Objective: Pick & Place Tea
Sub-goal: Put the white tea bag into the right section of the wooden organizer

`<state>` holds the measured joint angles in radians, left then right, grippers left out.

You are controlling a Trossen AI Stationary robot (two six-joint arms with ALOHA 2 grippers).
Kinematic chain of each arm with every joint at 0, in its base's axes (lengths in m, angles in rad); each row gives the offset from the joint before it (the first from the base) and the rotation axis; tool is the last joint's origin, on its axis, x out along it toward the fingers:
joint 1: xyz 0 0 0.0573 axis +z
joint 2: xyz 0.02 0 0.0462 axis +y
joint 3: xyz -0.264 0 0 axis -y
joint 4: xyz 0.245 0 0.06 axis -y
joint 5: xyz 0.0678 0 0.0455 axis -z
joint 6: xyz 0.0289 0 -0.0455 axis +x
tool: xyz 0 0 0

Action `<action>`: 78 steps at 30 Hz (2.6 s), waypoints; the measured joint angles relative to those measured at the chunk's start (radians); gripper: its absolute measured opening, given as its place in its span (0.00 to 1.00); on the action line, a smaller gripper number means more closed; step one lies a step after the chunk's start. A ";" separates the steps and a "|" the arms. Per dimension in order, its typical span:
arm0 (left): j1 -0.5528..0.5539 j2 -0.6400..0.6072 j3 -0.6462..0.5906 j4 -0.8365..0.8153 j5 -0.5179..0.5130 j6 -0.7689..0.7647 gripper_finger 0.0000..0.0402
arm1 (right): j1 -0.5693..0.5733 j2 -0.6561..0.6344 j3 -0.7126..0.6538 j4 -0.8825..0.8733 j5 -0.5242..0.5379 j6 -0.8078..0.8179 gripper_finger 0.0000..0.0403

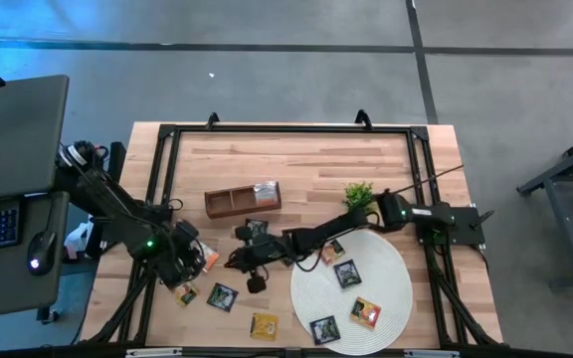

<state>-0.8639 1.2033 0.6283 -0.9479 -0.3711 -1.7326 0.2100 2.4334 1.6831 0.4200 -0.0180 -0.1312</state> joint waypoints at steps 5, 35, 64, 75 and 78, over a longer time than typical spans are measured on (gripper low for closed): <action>0.000 0.000 -0.132 0.240 0.024 -0.049 0.50 | 0.000 0.016 0.081 -0.168 0.042 -0.012 0.02; 0.035 -0.011 0.061 0.014 -0.334 0.007 0.01 | -0.015 -0.504 -0.177 -0.905 0.557 0.046 0.00; 0.822 0.286 0.255 0.543 -0.338 1.679 0.00 | 0.003 -0.870 -1.182 0.303 0.429 0.285 0.00; 0.818 0.335 0.255 0.560 -0.307 1.736 0.08 | 0.000 -0.870 -1.182 0.303 0.434 0.236 0.00; 0.818 0.335 0.255 0.557 -0.292 1.736 0.14 | 0.000 -0.870 -1.182 0.303 0.434 0.236 0.00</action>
<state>-0.0456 1.5379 0.8837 -0.3904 -0.6636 0.0036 0.2096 1.5631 0.5011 0.7227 0.4160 0.1047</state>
